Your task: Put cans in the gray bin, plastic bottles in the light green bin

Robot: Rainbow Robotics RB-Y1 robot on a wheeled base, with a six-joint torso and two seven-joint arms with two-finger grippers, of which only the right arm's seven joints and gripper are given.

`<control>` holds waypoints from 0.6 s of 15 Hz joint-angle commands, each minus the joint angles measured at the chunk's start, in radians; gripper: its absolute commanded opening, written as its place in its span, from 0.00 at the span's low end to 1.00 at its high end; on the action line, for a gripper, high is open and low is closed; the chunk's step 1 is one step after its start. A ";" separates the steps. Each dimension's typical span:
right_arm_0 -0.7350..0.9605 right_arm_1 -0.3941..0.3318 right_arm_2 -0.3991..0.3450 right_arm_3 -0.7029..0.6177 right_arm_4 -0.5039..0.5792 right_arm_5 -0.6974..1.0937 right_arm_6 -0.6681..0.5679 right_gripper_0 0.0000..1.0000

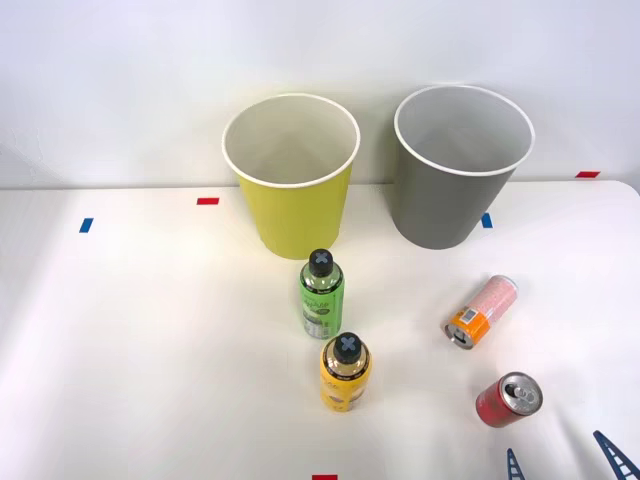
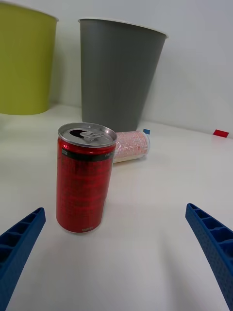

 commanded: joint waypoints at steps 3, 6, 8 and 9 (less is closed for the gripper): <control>-0.008 0.012 0.009 0.029 0.003 0.012 0.002 1.00; 0.006 -0.017 0.089 0.048 -0.132 -0.003 0.015 1.00; 0.014 -0.061 0.149 0.046 -0.202 -0.020 0.038 1.00; 0.012 -0.087 0.169 0.046 -0.229 -0.029 0.048 1.00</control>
